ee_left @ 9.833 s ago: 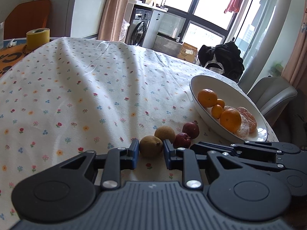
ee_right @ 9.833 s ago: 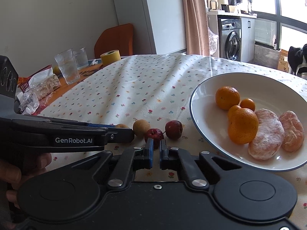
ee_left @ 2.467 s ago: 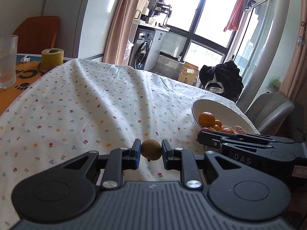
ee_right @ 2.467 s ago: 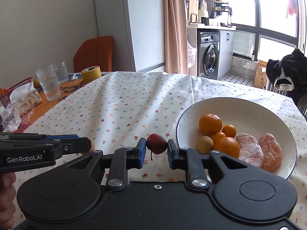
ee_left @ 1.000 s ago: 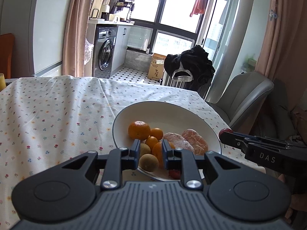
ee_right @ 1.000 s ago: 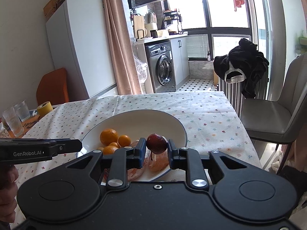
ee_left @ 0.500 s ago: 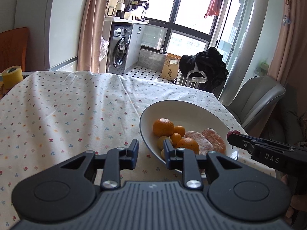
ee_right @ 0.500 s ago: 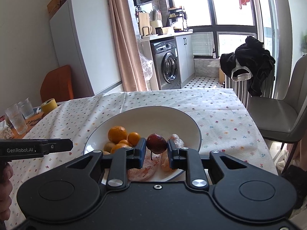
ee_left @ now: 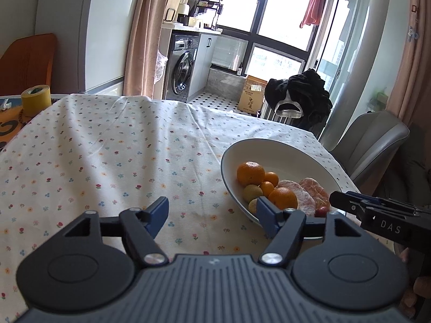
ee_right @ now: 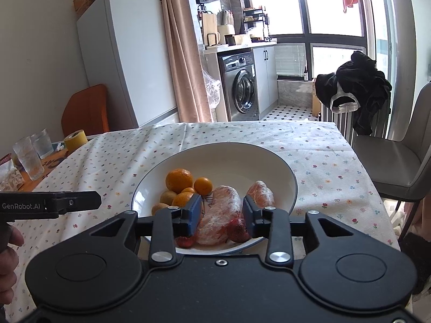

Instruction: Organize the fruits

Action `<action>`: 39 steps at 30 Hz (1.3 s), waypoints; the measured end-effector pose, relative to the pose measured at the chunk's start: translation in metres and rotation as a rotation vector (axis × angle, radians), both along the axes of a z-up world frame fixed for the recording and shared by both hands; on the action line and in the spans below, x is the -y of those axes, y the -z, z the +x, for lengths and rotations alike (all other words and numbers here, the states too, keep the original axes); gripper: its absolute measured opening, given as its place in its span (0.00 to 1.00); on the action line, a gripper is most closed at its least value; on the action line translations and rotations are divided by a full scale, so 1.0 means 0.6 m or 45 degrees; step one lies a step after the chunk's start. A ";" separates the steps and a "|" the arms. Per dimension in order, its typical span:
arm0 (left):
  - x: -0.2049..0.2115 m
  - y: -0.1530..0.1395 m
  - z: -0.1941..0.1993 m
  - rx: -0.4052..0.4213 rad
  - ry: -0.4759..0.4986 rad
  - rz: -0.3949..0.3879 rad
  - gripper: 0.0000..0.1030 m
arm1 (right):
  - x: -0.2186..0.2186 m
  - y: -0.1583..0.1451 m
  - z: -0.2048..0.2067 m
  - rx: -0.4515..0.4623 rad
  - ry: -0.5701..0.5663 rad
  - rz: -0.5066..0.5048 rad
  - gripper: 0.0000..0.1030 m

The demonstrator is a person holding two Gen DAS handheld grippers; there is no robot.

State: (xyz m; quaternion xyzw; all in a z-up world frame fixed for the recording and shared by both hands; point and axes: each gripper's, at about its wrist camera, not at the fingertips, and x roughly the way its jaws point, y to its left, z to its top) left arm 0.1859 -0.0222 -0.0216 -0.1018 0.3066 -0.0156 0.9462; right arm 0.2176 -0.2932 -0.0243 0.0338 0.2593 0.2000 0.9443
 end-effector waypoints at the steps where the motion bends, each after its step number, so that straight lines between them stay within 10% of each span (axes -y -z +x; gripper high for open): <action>1: -0.002 -0.001 -0.002 0.001 -0.007 -0.001 0.75 | -0.002 -0.001 -0.003 0.000 0.000 -0.003 0.37; 19: -0.032 -0.029 -0.065 -0.004 -0.027 0.019 0.98 | -0.014 -0.037 -0.064 0.032 -0.032 0.024 0.93; 39: -0.030 -0.069 -0.146 0.023 -0.007 0.085 1.00 | 0.003 -0.073 -0.142 -0.007 -0.086 0.055 1.00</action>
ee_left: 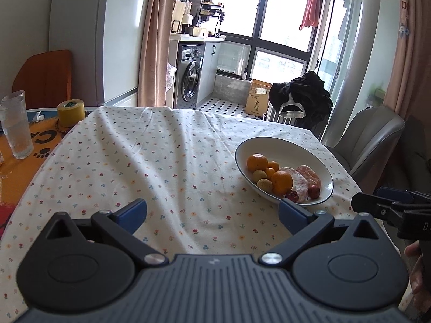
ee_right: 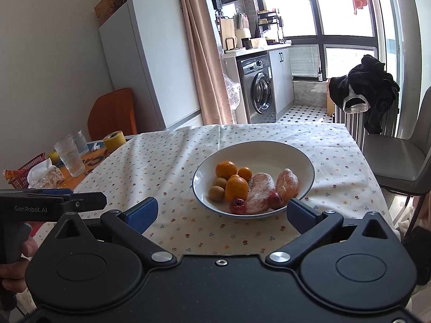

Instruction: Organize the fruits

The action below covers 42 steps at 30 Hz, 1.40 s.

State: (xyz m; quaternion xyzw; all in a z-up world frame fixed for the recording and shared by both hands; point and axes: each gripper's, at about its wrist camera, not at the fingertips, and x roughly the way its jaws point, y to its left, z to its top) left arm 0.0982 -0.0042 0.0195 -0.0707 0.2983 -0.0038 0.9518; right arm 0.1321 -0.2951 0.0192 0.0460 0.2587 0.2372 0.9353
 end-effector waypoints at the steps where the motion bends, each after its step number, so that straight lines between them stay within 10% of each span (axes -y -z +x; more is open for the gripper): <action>1: 0.000 -0.002 -0.004 -0.001 -0.001 0.003 1.00 | 0.001 -0.002 -0.004 -0.001 -0.001 0.000 1.00; 42: -0.004 -0.058 -0.116 0.030 -0.016 0.081 1.00 | -0.011 -0.061 -0.092 -0.022 -0.170 -0.019 1.00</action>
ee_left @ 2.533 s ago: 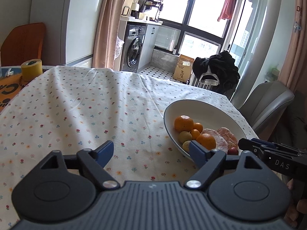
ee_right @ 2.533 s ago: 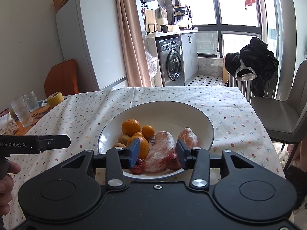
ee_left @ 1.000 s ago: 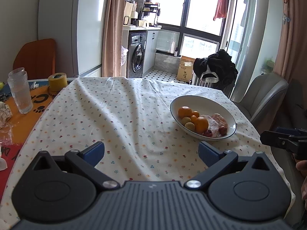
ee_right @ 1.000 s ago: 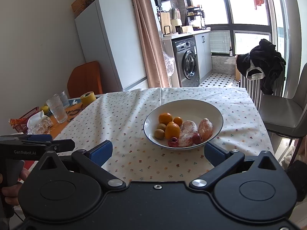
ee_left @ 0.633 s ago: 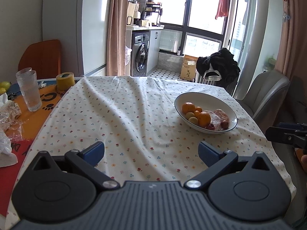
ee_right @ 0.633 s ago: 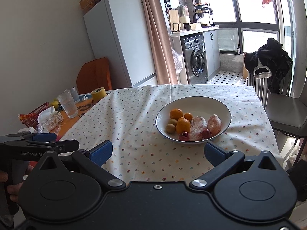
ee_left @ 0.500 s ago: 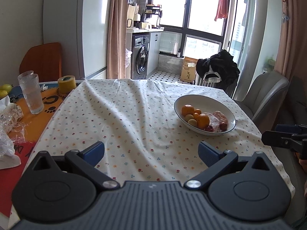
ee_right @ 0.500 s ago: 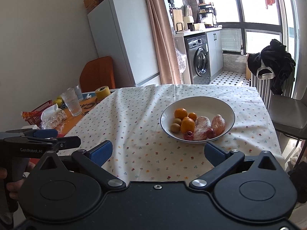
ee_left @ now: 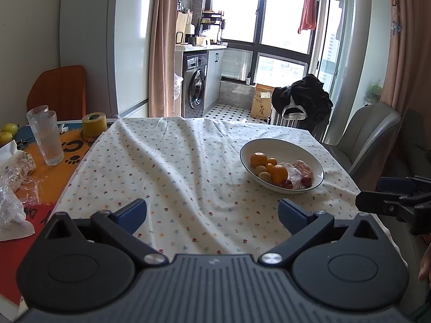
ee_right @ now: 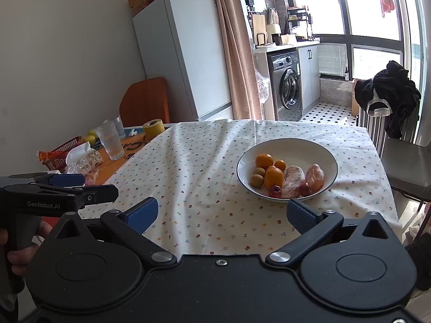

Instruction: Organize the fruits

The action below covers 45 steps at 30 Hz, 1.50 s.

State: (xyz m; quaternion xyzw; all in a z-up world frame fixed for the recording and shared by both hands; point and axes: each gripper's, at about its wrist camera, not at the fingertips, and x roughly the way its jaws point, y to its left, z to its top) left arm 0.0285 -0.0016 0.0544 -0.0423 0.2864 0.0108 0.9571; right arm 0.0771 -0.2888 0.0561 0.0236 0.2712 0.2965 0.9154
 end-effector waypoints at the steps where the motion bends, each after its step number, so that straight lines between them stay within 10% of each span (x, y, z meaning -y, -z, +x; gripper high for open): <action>1: 0.000 0.000 -0.001 -0.002 0.002 0.001 1.00 | 0.000 0.000 -0.001 -0.002 -0.001 -0.001 1.00; 45: 0.001 0.002 -0.010 -0.014 0.012 0.003 1.00 | -0.002 0.005 -0.003 -0.011 -0.004 -0.006 1.00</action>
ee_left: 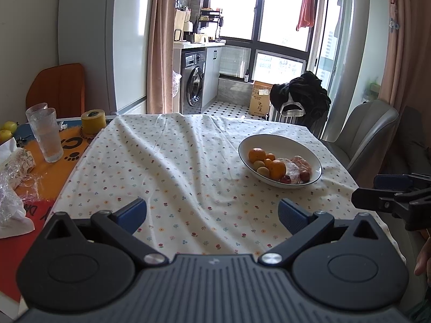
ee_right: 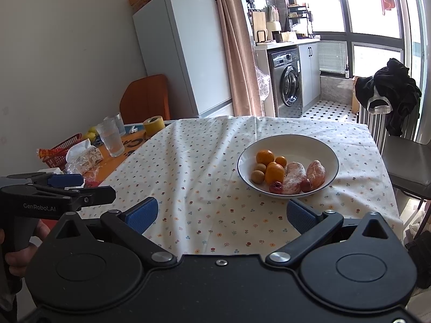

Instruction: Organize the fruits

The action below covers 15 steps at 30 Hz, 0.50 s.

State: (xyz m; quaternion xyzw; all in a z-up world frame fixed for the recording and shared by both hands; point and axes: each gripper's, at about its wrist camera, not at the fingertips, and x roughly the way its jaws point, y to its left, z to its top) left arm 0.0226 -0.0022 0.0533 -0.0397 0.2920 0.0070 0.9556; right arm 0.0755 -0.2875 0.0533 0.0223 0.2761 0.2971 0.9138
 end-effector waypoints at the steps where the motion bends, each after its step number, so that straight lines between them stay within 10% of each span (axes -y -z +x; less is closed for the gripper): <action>1: 0.000 0.000 0.000 0.000 0.000 0.000 1.00 | 0.000 0.000 0.000 -0.001 0.000 0.000 1.00; 15: 0.006 0.004 0.001 -0.006 0.006 0.005 1.00 | 0.003 0.003 0.002 -0.002 0.001 -0.003 1.00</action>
